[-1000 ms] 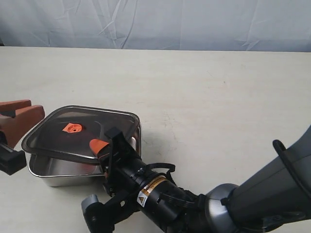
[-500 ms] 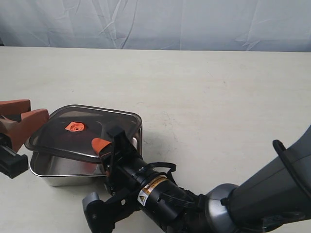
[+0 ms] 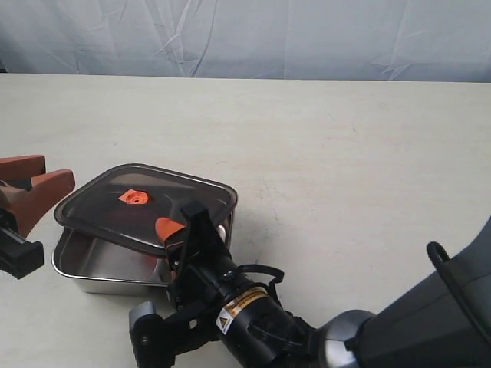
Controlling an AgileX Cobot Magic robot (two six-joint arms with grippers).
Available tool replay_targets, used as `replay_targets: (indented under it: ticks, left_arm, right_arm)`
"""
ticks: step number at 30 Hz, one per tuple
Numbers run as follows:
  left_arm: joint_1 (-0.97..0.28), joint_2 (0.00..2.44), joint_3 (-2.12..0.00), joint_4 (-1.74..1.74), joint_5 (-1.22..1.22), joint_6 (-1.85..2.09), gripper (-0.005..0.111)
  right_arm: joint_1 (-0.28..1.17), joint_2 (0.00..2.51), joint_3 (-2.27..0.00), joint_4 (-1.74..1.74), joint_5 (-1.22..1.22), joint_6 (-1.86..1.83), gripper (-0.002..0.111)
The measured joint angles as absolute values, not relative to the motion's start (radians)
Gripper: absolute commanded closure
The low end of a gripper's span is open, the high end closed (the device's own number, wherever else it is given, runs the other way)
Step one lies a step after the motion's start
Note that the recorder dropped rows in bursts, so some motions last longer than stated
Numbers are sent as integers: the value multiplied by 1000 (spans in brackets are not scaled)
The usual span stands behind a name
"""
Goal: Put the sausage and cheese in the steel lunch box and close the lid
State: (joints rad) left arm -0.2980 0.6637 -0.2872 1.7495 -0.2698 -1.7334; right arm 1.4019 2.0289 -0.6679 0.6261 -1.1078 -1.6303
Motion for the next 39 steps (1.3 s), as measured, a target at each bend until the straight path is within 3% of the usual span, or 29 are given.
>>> replay_targets:
  ticks: [18,33,39]
  left_arm:
    - [-298,666,-287,1749,-250,-1730,68]
    - [-298,666,-287,1749,-248,-1749,68]
    - [-298,666,-299,1749,-397,-1666,68]
  right_arm:
    - [1441,2024,-664,821,-1193,-1628,109]
    - [1651,2000,-664,1008,-1209,-1741,109]
    - [1689,1900,-664,1171,-1207,-1679,109]
